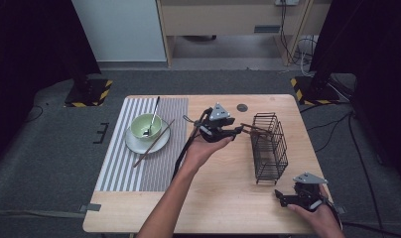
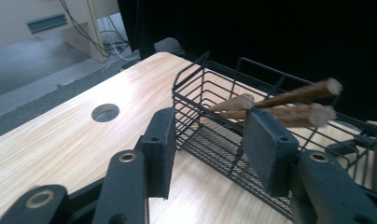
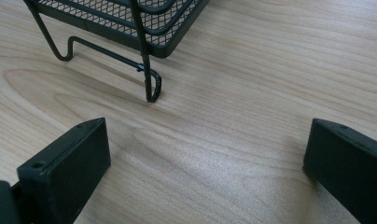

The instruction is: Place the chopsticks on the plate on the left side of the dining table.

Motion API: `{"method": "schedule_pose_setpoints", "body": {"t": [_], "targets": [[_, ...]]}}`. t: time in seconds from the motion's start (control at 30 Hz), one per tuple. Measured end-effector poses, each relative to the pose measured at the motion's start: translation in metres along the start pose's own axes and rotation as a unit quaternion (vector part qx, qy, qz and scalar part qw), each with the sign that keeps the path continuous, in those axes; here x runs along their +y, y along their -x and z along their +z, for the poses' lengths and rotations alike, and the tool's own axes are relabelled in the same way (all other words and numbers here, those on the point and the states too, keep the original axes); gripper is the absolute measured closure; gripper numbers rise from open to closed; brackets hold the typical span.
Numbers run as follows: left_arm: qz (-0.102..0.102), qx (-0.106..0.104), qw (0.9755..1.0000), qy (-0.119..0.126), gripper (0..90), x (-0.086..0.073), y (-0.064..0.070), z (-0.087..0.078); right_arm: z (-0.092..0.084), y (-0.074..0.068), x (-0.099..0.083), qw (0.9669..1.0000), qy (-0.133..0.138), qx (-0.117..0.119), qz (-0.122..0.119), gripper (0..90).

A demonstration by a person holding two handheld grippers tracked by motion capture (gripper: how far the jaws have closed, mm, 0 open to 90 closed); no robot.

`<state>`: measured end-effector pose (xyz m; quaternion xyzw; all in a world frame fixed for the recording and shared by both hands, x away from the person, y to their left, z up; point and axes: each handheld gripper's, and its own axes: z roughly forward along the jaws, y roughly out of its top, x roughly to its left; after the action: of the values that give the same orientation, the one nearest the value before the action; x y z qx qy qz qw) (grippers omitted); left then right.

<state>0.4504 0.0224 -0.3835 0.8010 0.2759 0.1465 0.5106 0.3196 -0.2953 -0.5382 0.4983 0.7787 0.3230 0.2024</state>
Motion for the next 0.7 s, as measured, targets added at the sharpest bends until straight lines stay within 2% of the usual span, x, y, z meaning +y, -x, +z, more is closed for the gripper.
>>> {"method": "schedule_pose_setpoints", "body": {"t": [0.27,0.7], "targets": [[-0.003,-0.006,0.9999,-0.008,58.0,0.008,-0.004,0.002,0.0,0.0,0.0,1.0,0.0,0.0,0.0,0.6],[0.009,-0.005,0.9994,-0.034,60.9,0.021,0.0,0.015,0.0,0.0,0.0,1.0,0.0,0.002,-0.002,0.6]]}}
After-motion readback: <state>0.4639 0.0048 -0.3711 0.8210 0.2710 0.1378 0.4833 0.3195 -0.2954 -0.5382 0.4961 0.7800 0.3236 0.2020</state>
